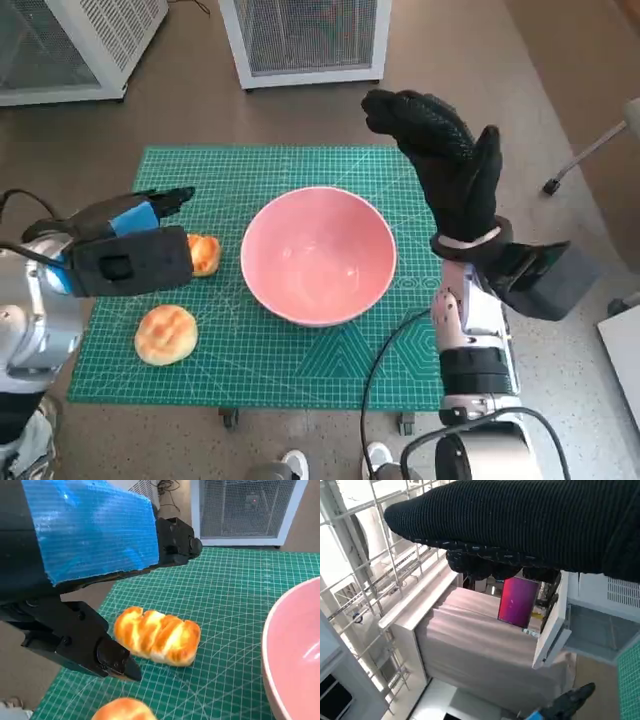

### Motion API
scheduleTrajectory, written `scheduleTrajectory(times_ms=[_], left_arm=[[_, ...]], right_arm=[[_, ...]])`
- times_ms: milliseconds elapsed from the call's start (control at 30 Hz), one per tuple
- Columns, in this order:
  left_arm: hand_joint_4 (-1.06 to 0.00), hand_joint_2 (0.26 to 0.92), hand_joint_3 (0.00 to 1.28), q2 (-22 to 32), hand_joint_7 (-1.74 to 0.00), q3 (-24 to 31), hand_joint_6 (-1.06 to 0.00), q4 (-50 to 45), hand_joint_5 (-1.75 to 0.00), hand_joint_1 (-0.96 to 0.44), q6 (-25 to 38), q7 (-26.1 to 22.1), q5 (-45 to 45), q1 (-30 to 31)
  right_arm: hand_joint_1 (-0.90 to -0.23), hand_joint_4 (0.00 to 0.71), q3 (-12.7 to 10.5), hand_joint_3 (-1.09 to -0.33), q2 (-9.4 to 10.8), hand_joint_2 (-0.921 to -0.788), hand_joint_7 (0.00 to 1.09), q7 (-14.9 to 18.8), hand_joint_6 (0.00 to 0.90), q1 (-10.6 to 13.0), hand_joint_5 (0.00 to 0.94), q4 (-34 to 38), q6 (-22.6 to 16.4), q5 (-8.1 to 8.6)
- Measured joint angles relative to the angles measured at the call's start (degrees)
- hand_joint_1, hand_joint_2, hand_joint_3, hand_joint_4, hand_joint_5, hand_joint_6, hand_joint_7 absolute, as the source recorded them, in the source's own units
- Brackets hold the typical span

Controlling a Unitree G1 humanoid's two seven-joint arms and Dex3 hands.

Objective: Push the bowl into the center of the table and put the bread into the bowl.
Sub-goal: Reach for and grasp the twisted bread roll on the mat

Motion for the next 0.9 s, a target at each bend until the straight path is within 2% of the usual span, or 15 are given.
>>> scheduleTrajectory(times_ms=[633, 900], left_arm=[[-0.17, 0.74, 0.01, -7.61, -0.03, -4.75, -0.26, 16.08, -0.01, -0.03, -8.26, 4.81, 7.1, -3.82], [-0.2, 0.747, 0.01, -9.51, -0.04, -7.21, -0.31, 23.0, -0.02, -0.05, -9.93, 5.12, 10.12, -5.51]], right_arm=[[-0.661, 0.204, 0.04, -0.746, -0.39, -0.921, 0.07, 0.0, 0.279, 1.02, 0.0, -1.04, 0.04, 0.01], [-0.669, 0.203, 0.08, -0.747, -0.56, -0.921, 0.07, -0.01, 0.282, 1.58, 0.0, -1.75, 0.16, 0.02]])
